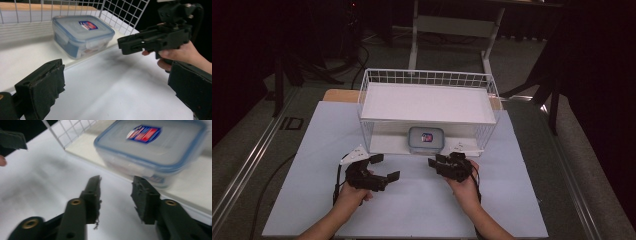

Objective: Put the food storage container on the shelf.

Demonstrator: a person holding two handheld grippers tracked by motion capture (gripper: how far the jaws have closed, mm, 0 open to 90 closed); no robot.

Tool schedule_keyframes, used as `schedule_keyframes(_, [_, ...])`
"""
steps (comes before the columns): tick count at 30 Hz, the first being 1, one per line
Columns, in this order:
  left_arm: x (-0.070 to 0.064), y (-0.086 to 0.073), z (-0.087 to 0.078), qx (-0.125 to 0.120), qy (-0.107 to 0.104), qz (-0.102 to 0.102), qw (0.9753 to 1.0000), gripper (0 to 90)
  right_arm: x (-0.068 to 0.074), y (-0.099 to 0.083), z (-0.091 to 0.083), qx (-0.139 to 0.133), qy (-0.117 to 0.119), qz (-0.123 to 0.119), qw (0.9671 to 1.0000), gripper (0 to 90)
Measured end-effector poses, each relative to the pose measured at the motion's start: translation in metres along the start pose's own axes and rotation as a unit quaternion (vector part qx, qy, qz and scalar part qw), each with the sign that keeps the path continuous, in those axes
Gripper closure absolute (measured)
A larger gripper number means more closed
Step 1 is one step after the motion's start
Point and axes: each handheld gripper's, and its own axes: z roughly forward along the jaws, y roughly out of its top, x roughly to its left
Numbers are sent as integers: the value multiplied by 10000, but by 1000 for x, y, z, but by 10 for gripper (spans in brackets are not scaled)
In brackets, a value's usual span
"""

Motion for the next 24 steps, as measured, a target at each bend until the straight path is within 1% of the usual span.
schedule_keyframes(1, [0, 0, 0, 0, 0, 0, 10000, 17, 0, 0, 0, 0, 0, 0, 10000, 637])
schedule_keyframes(2, [-2, -5, -2, 22, 54, 72, 10000, 17, 1, -1, 2, 22, -11, -5, 10000, 688])
schedule_keyframes(3, [-3, -7, -3, 52, 94, 123, 9999, 17, 1, -2, 6, 76, 22, -6, 10000, 787])
schedule_keyframes(4, [-3, -10, -3, 16, 104, 142, 9998, 17, 1, -2, 8, 105, 16, -23, 9999, 839])
schedule_keyframes(5, [-3, -13, -4, -15, 141, 165, 9998, 17, 1, -2, 10, 131, 25, -30, 9999, 879])
schedule_keyframes(6, [-3, -14, -3, -6, 163, 194, 9997, 17, 1, -2, 13, 162, 16, -18, 9999, 895])
schedule_keyframes(8, [-2, -16, -3, -34, 169, 197, 9997, 17, 1, -1, 18, 178, -28, -40, 9998, 899])
schedule_keyframes(10, [-1, -17, -2, -54, 119, 176, 9998, 17, -1, 0, 24, 170, -37, 28, 9998, 899])
schedule_keyframes(13, [0, -18, -2, -89, 120, 181, 9997, 17, -2, 3, 31, 161, -108, 9, 9998, 899])
schedule_keyframes(15, [1, -19, -2, -96, 116, 186, 9997, 17, -4, 5, 36, 160, -122, 58, 9998, 899])
schedule_keyframes(17, [1, -20, -2, -80, 115, 166, 9998, 17, -6, 7, 40, 134, -168, 69, 9997, 900])
schedule_keyframes(19, [2, -21, -3, -117, 121, 114, 9998, 17, -8, 10, 45, 131, -240, 40, 9996, 899])
schedule_keyframes(20, [3, -21, -3, -115, 124, 107, 9998, 18, -9, 11, 46, 101, -260, 73, 9996, 899])
schedule_keyframes(21, [3, -21, -3, -123, 113, 98, 9998, 18, -10, 12, 48, 95, -232, 104, 9996, 899])
schedule_keyframes(24, [4, -21, -4, -142, 134, 111, 9997, 17, -9, 16, 54, 105, -321, 33, 9994, 899])
